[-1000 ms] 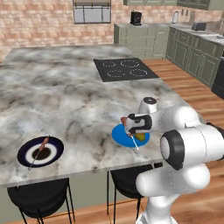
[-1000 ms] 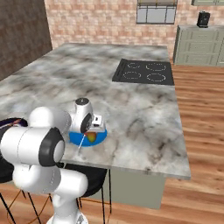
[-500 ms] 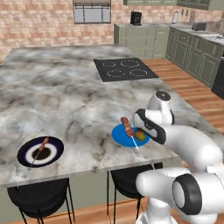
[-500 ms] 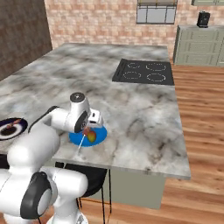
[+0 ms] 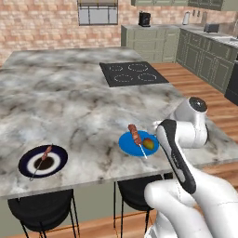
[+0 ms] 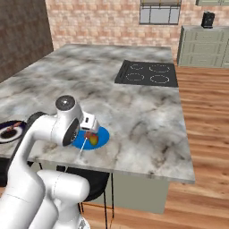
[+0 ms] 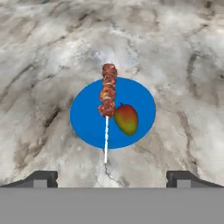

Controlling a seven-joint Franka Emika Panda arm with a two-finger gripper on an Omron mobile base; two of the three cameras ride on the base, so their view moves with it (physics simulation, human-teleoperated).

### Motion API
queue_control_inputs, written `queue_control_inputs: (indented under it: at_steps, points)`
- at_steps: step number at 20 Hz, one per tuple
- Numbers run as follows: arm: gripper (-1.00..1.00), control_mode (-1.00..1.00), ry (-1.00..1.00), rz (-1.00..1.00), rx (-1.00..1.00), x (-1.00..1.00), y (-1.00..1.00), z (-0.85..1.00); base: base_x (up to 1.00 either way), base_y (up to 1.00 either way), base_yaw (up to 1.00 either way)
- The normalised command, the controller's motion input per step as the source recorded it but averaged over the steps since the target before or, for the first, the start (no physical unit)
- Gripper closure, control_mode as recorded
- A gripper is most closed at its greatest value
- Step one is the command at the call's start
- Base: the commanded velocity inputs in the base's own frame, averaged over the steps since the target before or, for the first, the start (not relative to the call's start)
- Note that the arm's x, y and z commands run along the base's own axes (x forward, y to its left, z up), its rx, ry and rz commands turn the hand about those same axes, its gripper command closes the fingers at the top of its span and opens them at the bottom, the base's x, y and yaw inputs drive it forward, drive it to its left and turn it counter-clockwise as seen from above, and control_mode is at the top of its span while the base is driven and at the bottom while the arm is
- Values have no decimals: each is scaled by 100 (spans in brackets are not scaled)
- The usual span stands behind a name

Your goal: Pick up the mango and orange from the fridge and place one fruit on each plate on the dining counter.

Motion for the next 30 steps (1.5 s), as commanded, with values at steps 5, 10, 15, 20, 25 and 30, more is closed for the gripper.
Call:
queue_control_inputs:
  at_steps: [5, 10, 15, 20, 25, 30]
  points:
    - [-100, -100, -15, -12, 0, -100, 0, 32, 0, 0, 0]
    - [-100, -100, -15, -8, 0, -100, -3, 12, 0, 0, 0]
    - [-100, -100, -5, 0, -2, -90, 5, -16, 0, 0, 0]
    - [-100, -100, 0, 3, -12, -70, 35, -38, 0, 0, 0]
    - [-100, -100, 0, 3, -5, -14, 10, -18, 0, 0, 0]
    - [-100, 100, -3, 0, 0, -8, -2, -4, -33, -47, -12]
